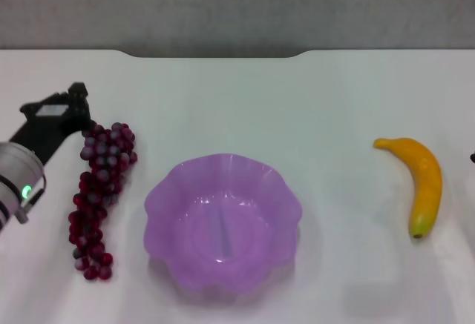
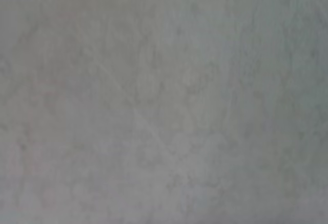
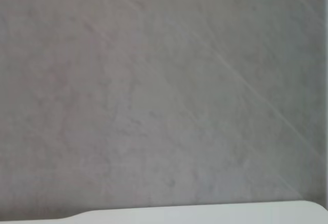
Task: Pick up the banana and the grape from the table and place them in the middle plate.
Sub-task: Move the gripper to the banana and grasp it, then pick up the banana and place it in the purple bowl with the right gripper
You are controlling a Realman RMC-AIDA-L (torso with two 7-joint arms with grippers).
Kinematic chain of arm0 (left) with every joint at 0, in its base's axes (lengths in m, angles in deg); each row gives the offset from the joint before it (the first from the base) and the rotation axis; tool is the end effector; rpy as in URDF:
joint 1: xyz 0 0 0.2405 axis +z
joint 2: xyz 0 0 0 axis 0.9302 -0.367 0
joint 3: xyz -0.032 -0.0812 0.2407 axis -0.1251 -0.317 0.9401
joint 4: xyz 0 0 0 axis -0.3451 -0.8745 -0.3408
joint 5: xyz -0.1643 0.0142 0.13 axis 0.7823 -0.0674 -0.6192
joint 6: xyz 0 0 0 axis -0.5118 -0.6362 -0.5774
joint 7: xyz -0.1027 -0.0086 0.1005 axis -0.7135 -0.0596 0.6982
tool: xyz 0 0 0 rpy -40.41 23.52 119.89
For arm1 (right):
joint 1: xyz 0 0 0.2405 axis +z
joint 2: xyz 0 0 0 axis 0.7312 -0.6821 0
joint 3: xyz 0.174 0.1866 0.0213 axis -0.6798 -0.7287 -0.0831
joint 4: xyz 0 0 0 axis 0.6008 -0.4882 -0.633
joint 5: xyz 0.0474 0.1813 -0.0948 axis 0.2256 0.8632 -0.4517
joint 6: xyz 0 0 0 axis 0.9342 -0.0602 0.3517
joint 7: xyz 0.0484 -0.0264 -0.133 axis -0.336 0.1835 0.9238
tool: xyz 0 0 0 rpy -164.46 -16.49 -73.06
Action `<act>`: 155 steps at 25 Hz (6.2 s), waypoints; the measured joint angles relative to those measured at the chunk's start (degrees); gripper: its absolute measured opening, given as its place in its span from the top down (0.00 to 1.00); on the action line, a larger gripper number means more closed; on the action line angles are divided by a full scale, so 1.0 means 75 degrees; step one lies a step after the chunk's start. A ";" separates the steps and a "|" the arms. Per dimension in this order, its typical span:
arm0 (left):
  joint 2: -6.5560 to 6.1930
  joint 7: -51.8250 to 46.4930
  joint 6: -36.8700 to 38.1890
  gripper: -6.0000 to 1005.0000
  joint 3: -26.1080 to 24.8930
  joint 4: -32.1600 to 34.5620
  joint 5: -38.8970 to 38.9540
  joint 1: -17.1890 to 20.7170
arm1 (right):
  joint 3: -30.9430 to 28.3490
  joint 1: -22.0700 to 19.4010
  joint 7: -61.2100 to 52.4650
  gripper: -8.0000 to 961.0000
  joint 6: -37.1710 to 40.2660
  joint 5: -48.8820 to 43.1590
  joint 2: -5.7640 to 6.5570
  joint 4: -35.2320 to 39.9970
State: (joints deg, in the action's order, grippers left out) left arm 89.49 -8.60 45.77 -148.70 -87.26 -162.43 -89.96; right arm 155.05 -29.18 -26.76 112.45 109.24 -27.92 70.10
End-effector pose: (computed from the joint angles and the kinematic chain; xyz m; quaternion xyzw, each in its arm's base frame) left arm -0.2961 0.3803 0.0029 -0.7201 -0.3144 -0.2916 0.5455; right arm 0.3575 0.3464 0.0107 -0.6761 0.3188 0.2187 0.6272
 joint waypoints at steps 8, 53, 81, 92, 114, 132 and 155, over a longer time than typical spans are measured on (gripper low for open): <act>0.0194 0.1582 -0.2319 0.97 -0.1444 -0.2793 -0.1110 0.1035 | -0.1813 -0.2127 0.3518 0.96 -0.2877 -0.0119 -0.0177 0.4724; 0.0952 0.3503 -0.7957 0.82 -0.3458 -0.7102 -0.1458 0.2159 | -0.2910 -0.3041 0.4347 0.68 -0.6781 -0.0057 -0.0215 0.8434; 0.0950 0.3509 -0.8320 0.22 -0.3463 -0.6276 -0.1405 0.1956 | -0.2842 -0.2599 0.3927 0.07 -0.7397 0.0485 -0.0205 0.6195; 0.0962 0.3491 -0.8250 0.22 -0.3419 -0.5909 -0.1403 0.1744 | -0.3031 -0.1261 0.3962 0.10 -0.6814 0.0423 -0.0184 0.3802; 0.0988 0.3413 -0.8256 0.22 -0.3183 -0.5826 -0.1394 0.1405 | -0.2885 0.0742 0.4874 0.15 -0.6795 0.0467 -0.0209 0.1610; 0.0994 0.3362 -0.8265 0.22 -0.3164 -0.5617 -0.1392 0.1300 | -0.2736 0.0765 0.4844 0.19 -0.6783 0.0474 -0.0229 0.1191; 0.0976 0.3361 -0.8264 0.22 -0.3164 -0.5554 -0.1392 0.1327 | -0.3094 0.0707 0.4805 0.50 -0.6896 0.0475 -0.0187 0.1534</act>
State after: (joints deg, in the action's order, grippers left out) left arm 96.81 16.61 -16.22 -172.44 -128.92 -172.87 -80.00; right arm 131.84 -23.88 9.28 60.73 112.80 -29.33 81.60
